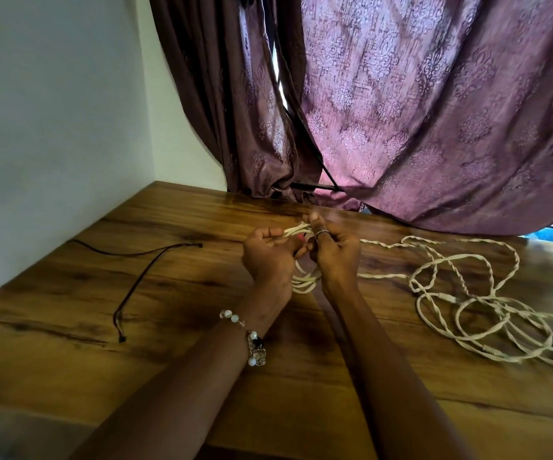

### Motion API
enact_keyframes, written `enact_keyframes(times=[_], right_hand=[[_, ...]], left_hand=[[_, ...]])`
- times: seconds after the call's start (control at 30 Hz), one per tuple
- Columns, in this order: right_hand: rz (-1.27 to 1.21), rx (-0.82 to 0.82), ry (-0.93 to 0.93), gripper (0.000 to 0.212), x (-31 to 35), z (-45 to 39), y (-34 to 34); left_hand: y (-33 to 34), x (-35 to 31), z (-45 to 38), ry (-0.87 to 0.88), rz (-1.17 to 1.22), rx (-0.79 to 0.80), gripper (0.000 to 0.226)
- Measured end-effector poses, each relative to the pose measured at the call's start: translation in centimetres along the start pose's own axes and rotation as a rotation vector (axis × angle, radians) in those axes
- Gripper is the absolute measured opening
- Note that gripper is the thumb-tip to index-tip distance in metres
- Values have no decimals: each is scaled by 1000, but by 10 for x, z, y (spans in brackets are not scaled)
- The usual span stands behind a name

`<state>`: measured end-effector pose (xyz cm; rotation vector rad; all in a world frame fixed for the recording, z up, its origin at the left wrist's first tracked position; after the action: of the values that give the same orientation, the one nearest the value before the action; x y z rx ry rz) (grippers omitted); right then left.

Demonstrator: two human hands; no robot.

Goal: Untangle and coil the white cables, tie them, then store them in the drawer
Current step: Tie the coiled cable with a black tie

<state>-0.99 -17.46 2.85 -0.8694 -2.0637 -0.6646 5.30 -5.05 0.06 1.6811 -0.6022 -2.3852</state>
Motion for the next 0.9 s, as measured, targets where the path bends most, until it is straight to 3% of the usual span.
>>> enact_keyframes(times=[0.23, 0.4, 0.57, 0.9], right_hand=[[-163, -26, 130, 25, -15, 1, 3], [-141, -6, 108, 11, -11, 3, 4], [-158, 7, 69, 11, -12, 5, 7], [-274, -47, 71, 17, -4, 4, -8]], left_hand=[[-4, -6, 8, 61, -46, -28, 35], [-5, -8, 7, 97, -114, -47, 40], [-3, -8, 6, 115, -141, -35, 36], [20, -6, 13, -153, -6, 307, 30]])
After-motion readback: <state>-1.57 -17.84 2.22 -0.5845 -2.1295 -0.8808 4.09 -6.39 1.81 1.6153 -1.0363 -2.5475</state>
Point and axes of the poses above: each hand's wrist, its own z-axis away from the middle knuckle, its own y-axis out of the palm, x = y × z, the point moved 8 cm from there along -z, towards the middle knuckle, and after that the axes turned 12 degrees about -y, right-handed, at the moved point
